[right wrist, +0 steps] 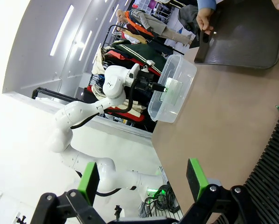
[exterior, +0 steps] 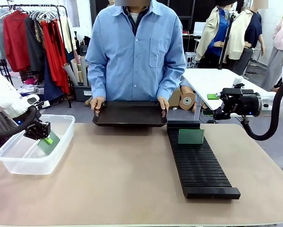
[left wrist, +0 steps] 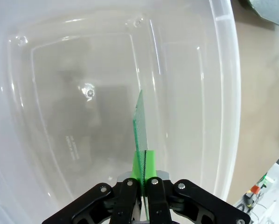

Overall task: Sort PCBs into racks and boxes based on the side picked up.
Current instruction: If the short side of the Blank PCB is picked up, insert it into the PCB Rack ; if the long side is picked up, place it in the Organizing box.

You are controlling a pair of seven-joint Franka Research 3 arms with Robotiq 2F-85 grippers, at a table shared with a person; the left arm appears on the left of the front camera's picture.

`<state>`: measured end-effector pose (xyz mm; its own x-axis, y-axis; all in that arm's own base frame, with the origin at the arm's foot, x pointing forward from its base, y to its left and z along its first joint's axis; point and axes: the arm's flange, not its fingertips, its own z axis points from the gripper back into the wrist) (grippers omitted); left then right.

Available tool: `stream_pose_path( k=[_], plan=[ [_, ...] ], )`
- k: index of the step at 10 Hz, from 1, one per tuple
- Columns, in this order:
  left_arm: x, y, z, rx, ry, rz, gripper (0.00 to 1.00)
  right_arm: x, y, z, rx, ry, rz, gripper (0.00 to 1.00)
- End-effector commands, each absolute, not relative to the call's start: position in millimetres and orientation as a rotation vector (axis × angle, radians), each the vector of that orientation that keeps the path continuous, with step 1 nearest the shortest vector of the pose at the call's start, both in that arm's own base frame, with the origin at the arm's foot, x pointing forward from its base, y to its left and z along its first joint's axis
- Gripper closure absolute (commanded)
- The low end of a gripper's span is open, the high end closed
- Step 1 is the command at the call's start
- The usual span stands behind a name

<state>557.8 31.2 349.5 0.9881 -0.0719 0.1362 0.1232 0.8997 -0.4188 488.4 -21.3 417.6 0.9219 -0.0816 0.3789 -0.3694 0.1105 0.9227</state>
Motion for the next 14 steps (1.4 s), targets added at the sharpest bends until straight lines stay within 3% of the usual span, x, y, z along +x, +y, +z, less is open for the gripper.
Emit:
stream_pose_path(
  k=[1,2,6,7,10,14],
  plan=[
    [565,34,349,-0.482,-0.124,-0.136,1.0,488,-20,420,1.46,-0.378,0.223,0.0],
    [569,34,347,-0.482,-0.121,-0.138,0.92,488,-20,420,1.46,-0.378,0.223,0.0],
    [572,34,353,-0.441,-0.117,-0.143,0.15,488,-20,420,1.46,-0.378,0.223,0.0],
    [571,34,356,-0.427,-0.097,-0.14,0.0,488,-20,420,1.46,-0.378,0.223,0.0],
    [564,22,381,-0.256,-0.1,-0.158,0.0,488,-20,420,1.46,-0.378,0.223,0.0],
    [556,8,406,-0.211,-0.128,-0.167,0.0,488,-20,420,1.46,-0.378,0.223,0.0]
  ],
)
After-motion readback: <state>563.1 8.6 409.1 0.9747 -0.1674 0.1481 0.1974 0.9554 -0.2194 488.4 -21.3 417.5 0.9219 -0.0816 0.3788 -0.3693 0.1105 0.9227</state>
